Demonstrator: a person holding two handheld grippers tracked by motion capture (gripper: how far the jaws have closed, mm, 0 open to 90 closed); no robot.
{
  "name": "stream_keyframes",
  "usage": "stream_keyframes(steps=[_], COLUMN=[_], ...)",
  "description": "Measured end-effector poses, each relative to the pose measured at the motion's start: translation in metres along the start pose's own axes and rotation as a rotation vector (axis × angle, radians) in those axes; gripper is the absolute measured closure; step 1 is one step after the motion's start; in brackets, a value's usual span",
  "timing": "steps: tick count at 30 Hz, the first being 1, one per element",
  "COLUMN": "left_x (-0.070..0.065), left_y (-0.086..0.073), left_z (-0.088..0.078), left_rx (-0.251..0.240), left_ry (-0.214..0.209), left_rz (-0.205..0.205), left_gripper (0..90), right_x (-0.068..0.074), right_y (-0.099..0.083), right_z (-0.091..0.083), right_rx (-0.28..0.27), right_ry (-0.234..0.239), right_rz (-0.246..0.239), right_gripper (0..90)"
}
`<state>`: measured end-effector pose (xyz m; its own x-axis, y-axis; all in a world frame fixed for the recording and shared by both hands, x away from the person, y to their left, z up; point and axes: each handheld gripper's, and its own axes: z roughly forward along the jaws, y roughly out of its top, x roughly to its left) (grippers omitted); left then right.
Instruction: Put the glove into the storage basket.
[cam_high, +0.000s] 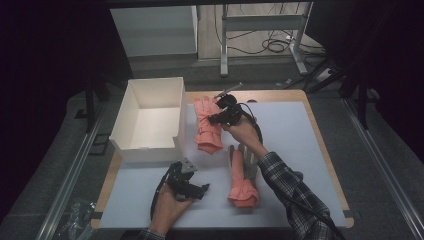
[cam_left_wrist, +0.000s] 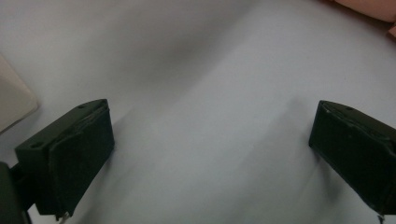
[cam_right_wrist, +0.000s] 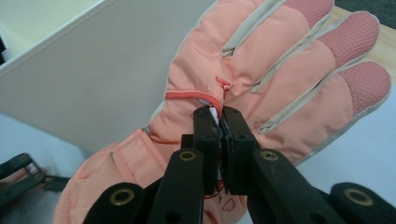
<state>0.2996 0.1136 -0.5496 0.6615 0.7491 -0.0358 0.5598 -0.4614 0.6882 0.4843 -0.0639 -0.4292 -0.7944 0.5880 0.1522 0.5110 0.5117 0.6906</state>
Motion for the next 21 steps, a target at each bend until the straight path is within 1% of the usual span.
stream_keyframes(steps=[3, 5, 8, 13, 14, 15, 21], left_x=[0.0, 0.0, 0.0, 0.0, 0.0, 0.0, 0.0], left_y=[0.0, 0.0, 0.0, 0.0, 0.0, 0.0, 0.0], left_z=[0.0, 0.0, 0.0, 0.0, 0.0, 0.0, 0.0], left_rx=[0.0, -0.001, -0.001, -0.001, -0.001, -0.001, -0.002], left_ry=[0.0, 0.0, 0.001, 0.002, 0.002, 0.001, 0.001], left_rz=[0.0, 0.0, 0.001, 0.004, 0.004, 0.003, 0.001], left_gripper=[0.2, 0.3, 0.3, 0.2, 0.2, 0.2, 0.2], right_x=[0.001, 0.002, 0.002, 0.002, 0.002, 0.003, 0.007], right_y=[-0.006, -0.01, -0.018, -0.03, -0.03, -0.035, -0.051], right_z=[-0.01, -0.017, -0.028, -0.047, -0.047, -0.053, -0.074], right_rx=[-0.01, -0.011, -0.015, -0.025, -0.025, -0.027, -0.025], right_ry=[0.014, 0.016, 0.023, 0.024, 0.024, 0.022, 0.013], right_rz=[0.013, 0.012, 0.025, 0.038, 0.038, 0.041, 0.046], right_gripper=[85.1, 85.0, 85.0, 84.9, 84.9, 84.9, 84.9])
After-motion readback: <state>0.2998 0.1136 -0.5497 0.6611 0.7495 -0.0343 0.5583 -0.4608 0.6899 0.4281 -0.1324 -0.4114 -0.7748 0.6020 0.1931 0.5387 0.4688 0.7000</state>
